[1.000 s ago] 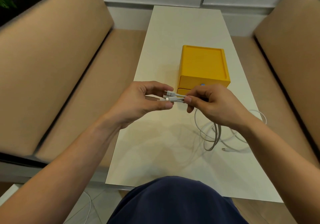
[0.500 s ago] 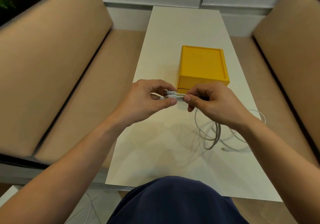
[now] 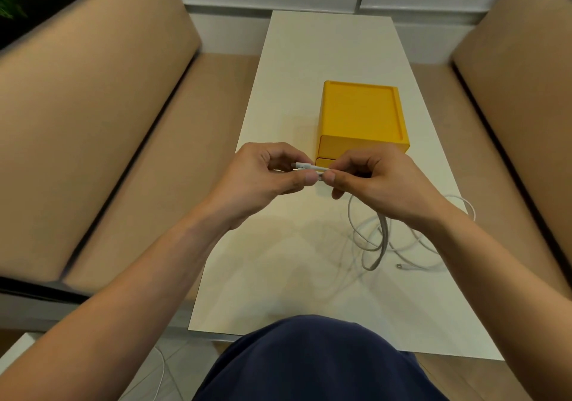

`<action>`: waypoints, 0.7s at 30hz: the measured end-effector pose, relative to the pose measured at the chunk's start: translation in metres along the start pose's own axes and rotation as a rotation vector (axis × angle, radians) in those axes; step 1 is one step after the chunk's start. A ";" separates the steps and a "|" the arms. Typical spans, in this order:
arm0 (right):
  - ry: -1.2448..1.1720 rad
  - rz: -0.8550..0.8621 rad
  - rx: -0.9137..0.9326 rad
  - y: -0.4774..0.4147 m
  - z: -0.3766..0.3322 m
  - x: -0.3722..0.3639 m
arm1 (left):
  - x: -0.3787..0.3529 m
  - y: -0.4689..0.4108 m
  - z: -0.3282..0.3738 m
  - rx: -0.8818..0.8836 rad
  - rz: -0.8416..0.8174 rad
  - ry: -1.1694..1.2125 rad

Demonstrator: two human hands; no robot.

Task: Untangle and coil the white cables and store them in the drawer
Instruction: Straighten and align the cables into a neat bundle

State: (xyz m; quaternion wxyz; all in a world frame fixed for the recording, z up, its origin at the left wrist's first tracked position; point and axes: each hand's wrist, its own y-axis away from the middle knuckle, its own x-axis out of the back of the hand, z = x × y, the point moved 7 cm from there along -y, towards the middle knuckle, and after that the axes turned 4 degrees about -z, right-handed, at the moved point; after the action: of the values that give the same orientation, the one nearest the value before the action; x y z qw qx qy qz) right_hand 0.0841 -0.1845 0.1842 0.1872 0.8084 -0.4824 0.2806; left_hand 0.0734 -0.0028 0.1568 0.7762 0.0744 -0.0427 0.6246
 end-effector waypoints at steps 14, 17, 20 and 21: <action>0.090 -0.164 -0.020 -0.001 0.004 -0.006 | 0.003 0.003 -0.003 0.106 -0.099 0.144; 0.141 -0.196 -0.021 -0.005 -0.002 -0.010 | -0.004 -0.001 0.003 0.128 -0.256 -0.131; 0.210 -0.242 -0.006 -0.009 -0.009 -0.013 | -0.015 -0.003 0.014 0.102 -0.453 -0.414; 0.215 -0.244 -0.013 -0.010 -0.009 -0.012 | -0.018 -0.003 0.015 0.128 -0.492 -0.401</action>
State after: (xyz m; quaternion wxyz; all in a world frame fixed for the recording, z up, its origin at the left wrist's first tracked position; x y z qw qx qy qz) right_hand 0.0859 -0.1663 0.1835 0.2756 0.8251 -0.3595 0.3377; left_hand 0.0726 -0.0237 0.1684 0.8737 0.2527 -0.1361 0.3928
